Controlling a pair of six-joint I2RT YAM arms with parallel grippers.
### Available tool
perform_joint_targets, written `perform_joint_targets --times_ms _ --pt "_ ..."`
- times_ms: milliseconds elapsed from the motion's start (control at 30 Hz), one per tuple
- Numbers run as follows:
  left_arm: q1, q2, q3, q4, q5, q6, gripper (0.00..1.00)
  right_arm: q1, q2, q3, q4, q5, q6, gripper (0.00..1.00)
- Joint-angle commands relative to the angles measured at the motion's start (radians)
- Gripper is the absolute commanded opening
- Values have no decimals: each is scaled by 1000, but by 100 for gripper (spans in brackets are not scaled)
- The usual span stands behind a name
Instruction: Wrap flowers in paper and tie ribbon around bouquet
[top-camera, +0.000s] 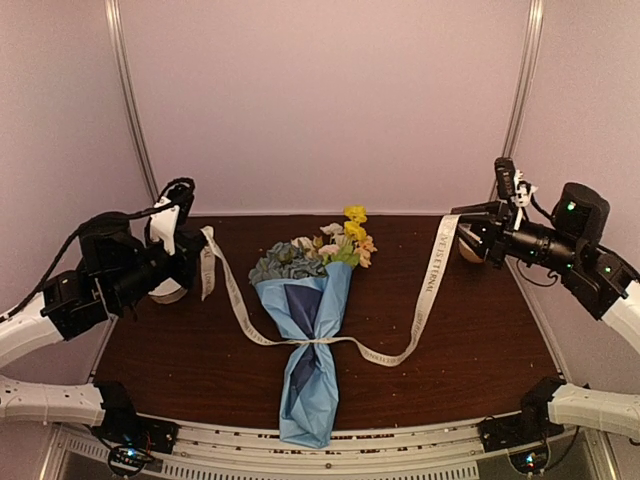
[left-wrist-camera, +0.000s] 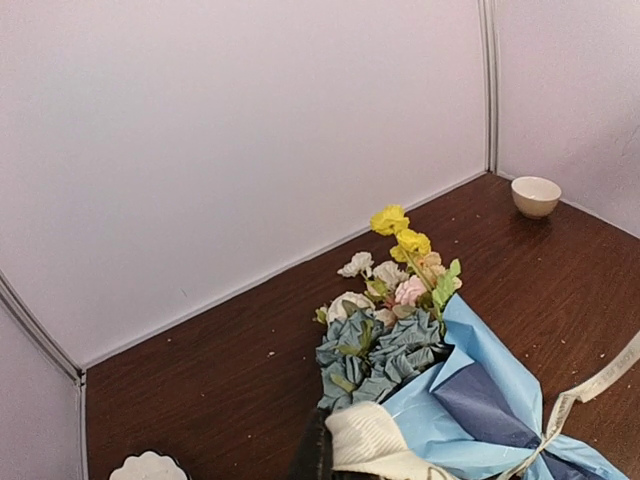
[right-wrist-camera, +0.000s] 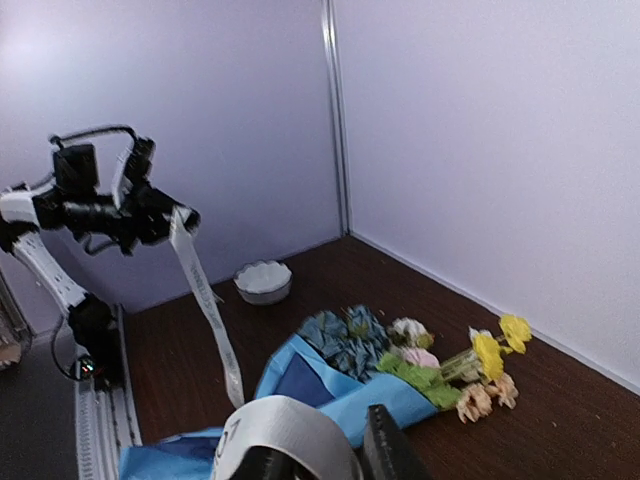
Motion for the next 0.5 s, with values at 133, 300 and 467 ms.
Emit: perform_joint_targets --times_ms 133,300,467 --pt "-3 -3 119 61 260 71 0 1 152 11 -572 748 45 58" --pt "-72 53 208 80 355 122 0 37 100 -72 -400 487 48 67" --pt "-134 121 310 90 379 158 0 289 165 -203 171 246 103 68"
